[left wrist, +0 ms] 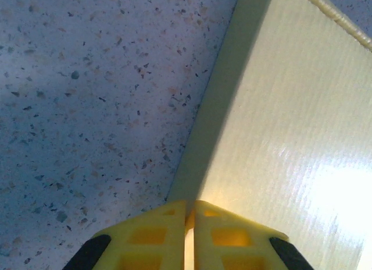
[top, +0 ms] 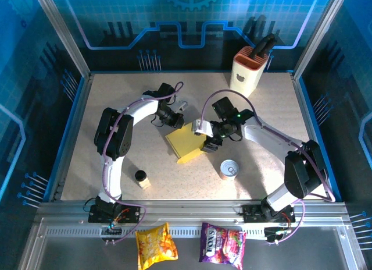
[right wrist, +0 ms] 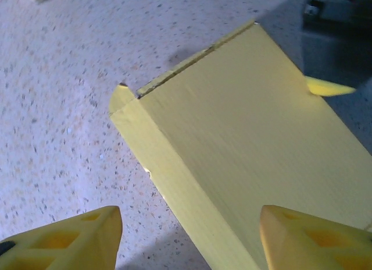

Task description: Fold the paper box

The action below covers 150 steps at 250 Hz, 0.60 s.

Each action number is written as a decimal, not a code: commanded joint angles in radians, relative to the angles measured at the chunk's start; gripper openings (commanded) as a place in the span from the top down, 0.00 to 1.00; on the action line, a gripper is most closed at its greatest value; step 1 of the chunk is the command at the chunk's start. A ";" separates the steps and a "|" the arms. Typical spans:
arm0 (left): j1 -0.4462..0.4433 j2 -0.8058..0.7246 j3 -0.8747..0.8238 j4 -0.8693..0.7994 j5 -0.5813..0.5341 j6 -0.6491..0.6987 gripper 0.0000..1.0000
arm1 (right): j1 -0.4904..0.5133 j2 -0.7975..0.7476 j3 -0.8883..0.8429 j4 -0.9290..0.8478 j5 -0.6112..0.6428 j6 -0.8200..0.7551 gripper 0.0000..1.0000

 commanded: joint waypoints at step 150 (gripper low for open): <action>0.003 0.027 0.029 -0.055 -0.097 0.017 0.96 | 0.042 0.093 -0.101 0.148 0.086 -0.407 0.10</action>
